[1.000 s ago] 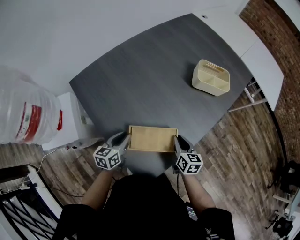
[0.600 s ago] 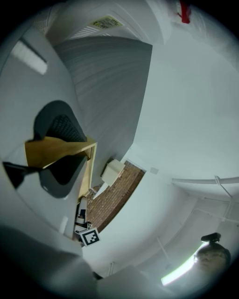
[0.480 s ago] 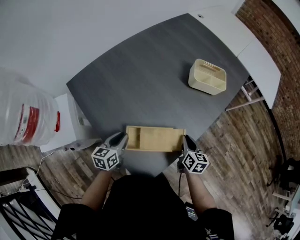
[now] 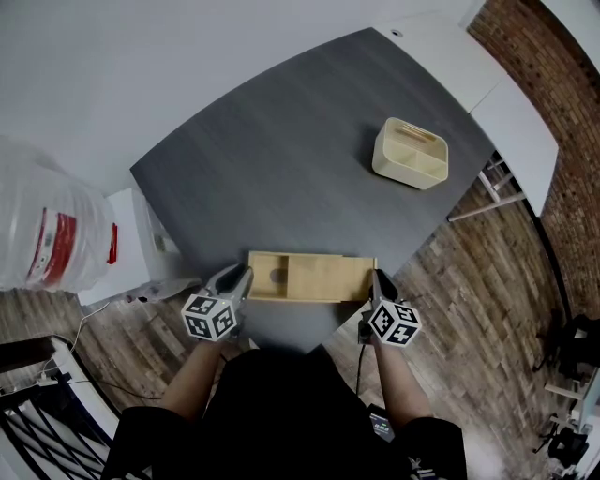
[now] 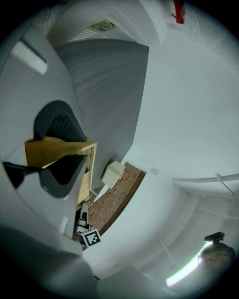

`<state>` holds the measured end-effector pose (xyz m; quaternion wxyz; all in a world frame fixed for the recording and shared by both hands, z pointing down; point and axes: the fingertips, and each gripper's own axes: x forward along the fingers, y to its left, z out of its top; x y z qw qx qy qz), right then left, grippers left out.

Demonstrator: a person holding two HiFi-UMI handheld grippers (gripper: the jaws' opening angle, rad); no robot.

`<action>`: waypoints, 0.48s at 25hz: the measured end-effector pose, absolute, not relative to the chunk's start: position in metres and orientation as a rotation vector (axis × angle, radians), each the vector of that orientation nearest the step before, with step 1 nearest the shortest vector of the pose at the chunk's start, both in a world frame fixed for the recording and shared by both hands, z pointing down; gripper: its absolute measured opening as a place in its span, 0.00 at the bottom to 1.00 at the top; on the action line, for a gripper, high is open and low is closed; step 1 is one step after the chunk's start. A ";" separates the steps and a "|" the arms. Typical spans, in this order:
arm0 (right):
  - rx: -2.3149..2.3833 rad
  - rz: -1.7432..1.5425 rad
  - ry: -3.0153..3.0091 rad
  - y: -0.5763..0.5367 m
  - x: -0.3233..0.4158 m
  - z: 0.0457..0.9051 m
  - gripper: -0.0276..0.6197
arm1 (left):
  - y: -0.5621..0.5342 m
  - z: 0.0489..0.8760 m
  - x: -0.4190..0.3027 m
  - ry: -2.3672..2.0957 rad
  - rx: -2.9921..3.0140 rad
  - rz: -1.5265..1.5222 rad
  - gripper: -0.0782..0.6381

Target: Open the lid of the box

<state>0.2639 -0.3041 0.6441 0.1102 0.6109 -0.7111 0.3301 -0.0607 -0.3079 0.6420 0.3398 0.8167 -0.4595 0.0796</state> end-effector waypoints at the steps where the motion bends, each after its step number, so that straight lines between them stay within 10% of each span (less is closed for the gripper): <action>1: 1.799 0.968 -2.087 -0.304 0.266 0.644 0.11 | -0.308 0.642 -0.061 -1.197 2.124 0.206 0.23; 12: 1.820 0.939 -2.061 -0.304 0.279 0.642 0.10 | -0.308 0.641 -0.061 -1.223 2.120 0.207 0.23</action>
